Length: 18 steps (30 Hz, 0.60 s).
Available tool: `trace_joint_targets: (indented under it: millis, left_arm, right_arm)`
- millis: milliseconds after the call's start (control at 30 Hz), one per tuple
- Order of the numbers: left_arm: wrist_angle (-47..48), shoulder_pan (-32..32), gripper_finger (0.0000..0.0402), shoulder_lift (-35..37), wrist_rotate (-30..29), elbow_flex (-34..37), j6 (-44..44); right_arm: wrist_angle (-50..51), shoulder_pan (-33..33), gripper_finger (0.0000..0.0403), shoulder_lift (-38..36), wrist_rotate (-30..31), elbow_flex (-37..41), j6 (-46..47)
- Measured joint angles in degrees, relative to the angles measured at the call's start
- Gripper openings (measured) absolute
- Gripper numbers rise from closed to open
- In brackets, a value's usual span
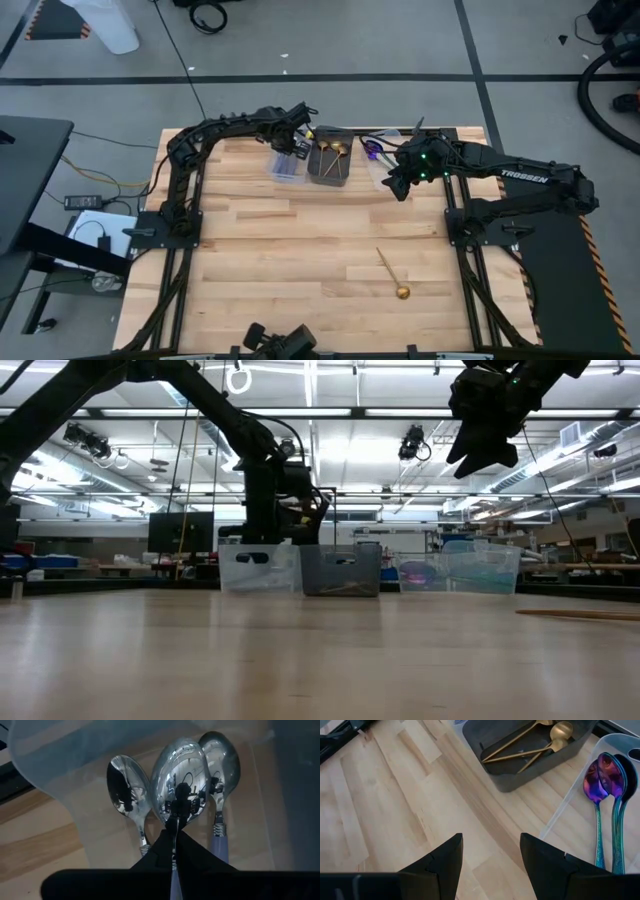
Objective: Sort silverware by color (type)
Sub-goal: Put the purple spoon into the left transparent bin, then put the gold spoon into the black transparent bin
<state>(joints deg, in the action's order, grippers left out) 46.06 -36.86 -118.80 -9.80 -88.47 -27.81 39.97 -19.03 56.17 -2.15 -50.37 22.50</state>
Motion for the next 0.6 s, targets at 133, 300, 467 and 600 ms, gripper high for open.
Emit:
trace_joint_targets:
  millis: [133, 300, 467, 600]
  left_arm:
    - [0.1, -0.3, 0.0036, 0.0, 0.0, 0.0, 0.0]
    - [0.8, -0.2, 0.0088, 0.0, 1.3, 0.0, -0.6]
    - [0.8, -0.5, 0.0119, 0.5, 5.9, -0.1, -1.5]
    - [1.3, -0.6, 0.0118, 3.0, 7.0, -1.3, -1.1]
  right_arm:
    - [0.0, 0.0, 0.0207, 0.0, 0.0, 0.0, 0.0]
    - [0.0, 0.0, 0.0207, 0.0, 0.0, 0.0, 0.0]
    - [0.0, 0.0, 0.0207, 0.0, 0.0, 0.0, -0.1]
    - [0.0, 0.0, 0.0207, 0.0, -0.1, 0.0, -0.4]
